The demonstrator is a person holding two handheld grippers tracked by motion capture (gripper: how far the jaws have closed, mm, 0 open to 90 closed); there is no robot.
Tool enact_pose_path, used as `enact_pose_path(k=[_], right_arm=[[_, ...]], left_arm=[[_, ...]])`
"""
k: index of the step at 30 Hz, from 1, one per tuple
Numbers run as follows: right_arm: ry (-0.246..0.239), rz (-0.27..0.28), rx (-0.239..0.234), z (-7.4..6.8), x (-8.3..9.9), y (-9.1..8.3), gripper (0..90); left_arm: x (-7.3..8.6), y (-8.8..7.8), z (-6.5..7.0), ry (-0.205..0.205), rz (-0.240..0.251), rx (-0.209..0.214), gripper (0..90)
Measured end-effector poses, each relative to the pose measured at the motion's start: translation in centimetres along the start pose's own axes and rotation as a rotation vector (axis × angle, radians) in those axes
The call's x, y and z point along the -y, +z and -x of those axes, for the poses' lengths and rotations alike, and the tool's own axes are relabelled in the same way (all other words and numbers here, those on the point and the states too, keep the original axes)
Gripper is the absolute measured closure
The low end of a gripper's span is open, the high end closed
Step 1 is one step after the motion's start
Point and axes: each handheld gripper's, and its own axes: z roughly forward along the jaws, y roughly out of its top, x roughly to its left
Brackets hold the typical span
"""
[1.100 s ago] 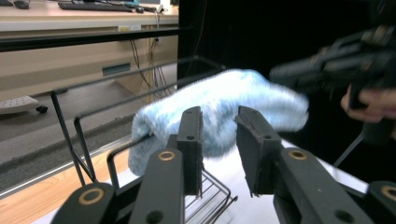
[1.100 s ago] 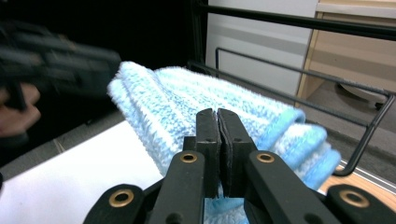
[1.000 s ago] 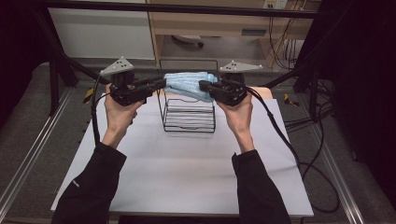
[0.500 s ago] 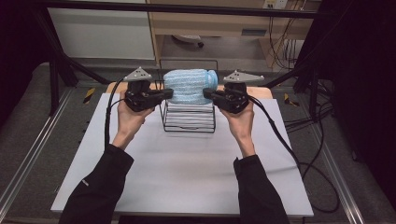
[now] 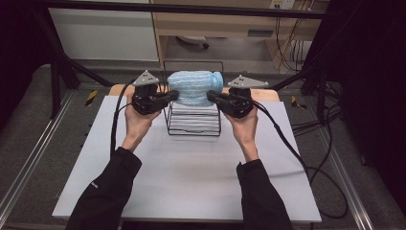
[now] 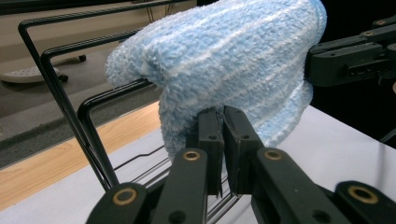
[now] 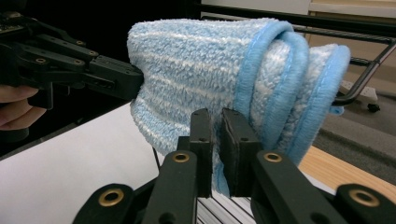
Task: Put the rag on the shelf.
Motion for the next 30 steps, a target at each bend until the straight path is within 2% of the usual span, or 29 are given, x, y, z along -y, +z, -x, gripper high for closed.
enact_pose_path(k=[3,9,17,23,28,30], right_arm=[[-0.012,0.009,-0.003,-0.1,0.0,-0.2,80.2],[-0.013,0.046,-0.018,-0.2,-0.6,-1.3,71.3],[-0.029,0.069,-0.017,-0.6,-1.9,-2.1,57.0],[-0.024,0.09,-0.018,-0.6,-2.5,-3.0,43.3],[-0.017,0.08,-0.011,-0.4,-2.7,-4.2,29.7],[-0.007,0.077,-0.022,-0.3,-2.7,-4.7,23.9]], left_arm=[[-0.1,-0.4,0.2,0.009,0.002,0.005,83.7],[-1.0,-1.6,0.5,-0.002,0.025,0.018,76.1],[-2.2,-2.6,0.9,0.009,0.028,0.009,64.3],[-2.4,-3.3,0.8,0.003,0.023,0.007,51.7],[-2.1,-4.1,0.5,0.004,0.0,0.007,37.8],[-1.8,-4.5,0.5,0.008,-0.007,0.002,33.1]])
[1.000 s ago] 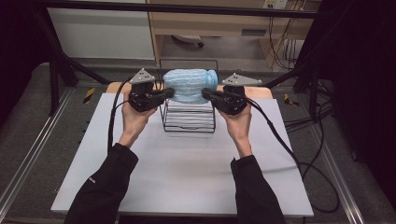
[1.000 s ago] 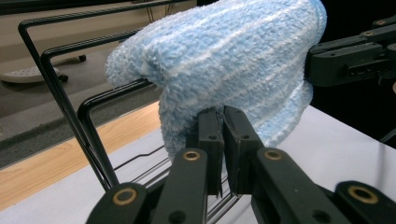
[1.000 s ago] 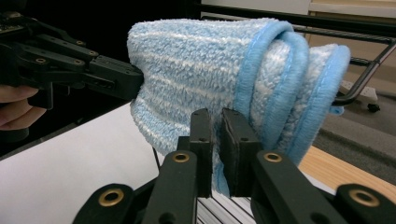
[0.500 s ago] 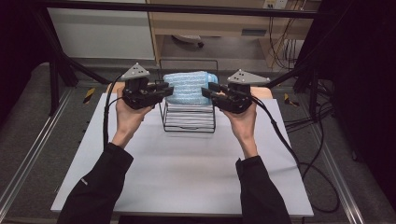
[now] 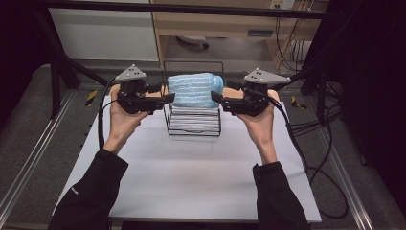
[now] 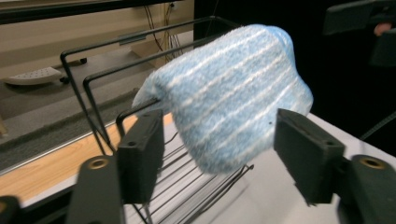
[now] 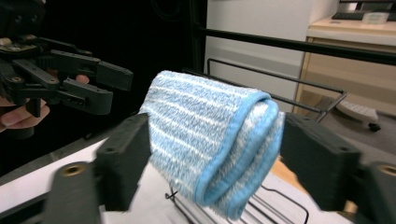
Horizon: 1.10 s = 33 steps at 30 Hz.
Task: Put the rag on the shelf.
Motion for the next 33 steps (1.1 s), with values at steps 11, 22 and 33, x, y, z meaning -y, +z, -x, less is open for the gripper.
enact_pose_path(k=[11,22,33], right_arm=[[-0.002,-0.062,0.011,0.7,1.8,-2.7,6.4],[0.061,-0.105,-0.021,1.9,7.5,-4.7,1.7],[0.122,-0.18,-0.029,2.8,14.3,-5.4,0.6]], left_arm=[[3.6,-1.8,-0.9,0.005,-0.036,-0.021,13.9],[10.2,-2.4,-1.8,-0.024,-0.104,-0.024,10.1],[16.6,-2.1,-1.9,-0.051,-0.135,-0.021,11.3]])
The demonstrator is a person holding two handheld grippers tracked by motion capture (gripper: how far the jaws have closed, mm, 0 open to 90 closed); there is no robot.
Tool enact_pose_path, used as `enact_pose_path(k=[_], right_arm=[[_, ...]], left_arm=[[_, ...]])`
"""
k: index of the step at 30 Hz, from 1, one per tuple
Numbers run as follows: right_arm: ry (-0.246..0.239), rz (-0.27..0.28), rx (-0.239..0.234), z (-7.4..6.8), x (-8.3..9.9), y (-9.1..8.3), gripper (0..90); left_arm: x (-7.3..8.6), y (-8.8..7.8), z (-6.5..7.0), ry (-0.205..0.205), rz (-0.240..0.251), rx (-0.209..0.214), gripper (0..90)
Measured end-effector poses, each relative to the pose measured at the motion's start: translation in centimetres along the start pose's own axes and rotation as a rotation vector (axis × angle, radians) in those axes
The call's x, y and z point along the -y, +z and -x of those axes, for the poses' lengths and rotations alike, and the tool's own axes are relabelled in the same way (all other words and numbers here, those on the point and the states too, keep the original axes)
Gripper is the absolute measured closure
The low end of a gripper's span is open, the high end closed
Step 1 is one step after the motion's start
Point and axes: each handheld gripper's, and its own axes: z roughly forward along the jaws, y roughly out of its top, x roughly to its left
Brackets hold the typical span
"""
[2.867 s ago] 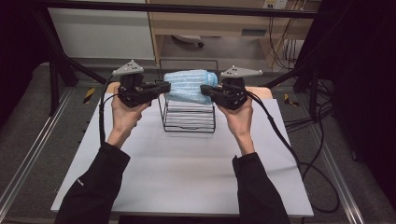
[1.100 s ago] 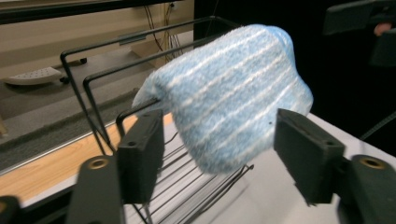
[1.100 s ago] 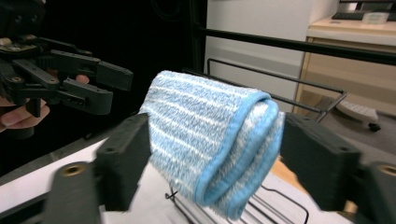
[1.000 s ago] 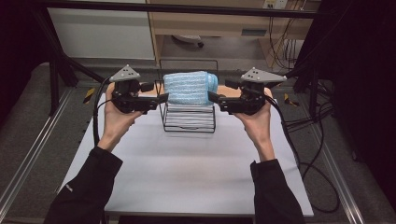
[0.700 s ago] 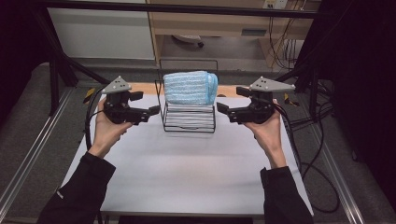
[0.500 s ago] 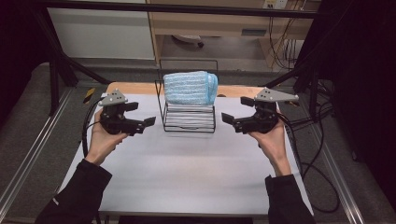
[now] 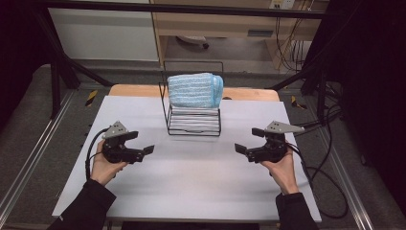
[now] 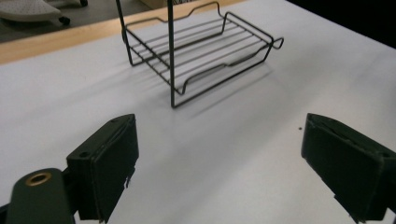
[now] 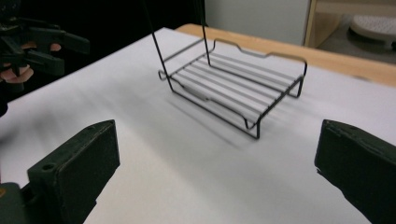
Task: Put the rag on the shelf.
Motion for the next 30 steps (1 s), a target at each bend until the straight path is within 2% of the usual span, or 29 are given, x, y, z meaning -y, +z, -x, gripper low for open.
enact_pose_path(k=[5,8,14,22,27,30], right_arm=[[0.01,-0.043,-0.01,0.5,2.8,0.2,0.6],[0.016,-0.062,-0.009,0.9,4.3,0.1,0.6],[0.038,-0.089,0.0,1.8,7.1,-0.6,0.6],[0.048,-0.119,0.025,2.7,9.5,-1.7,0.6],[0.058,-0.11,0.034,2.8,9.8,-2.0,0.6],[0.059,-0.109,0.029,2.8,9.8,-2.0,0.6]], left_arm=[[2.5,0.0,-0.3,-0.013,-0.019,-0.002,11.8],[3.9,-0.2,-0.4,-0.008,-0.034,-0.004,12.2],[5.8,-0.4,-0.8,-0.01,-0.07,-0.012,12.5],[6.9,-0.5,-0.9,0.0,-0.075,-0.014,12.5],[7.4,-0.3,-0.7,0.018,-0.098,-0.02,12.5],[7.4,-0.4,-0.7,0.008,-0.088,-0.015,12.5]])
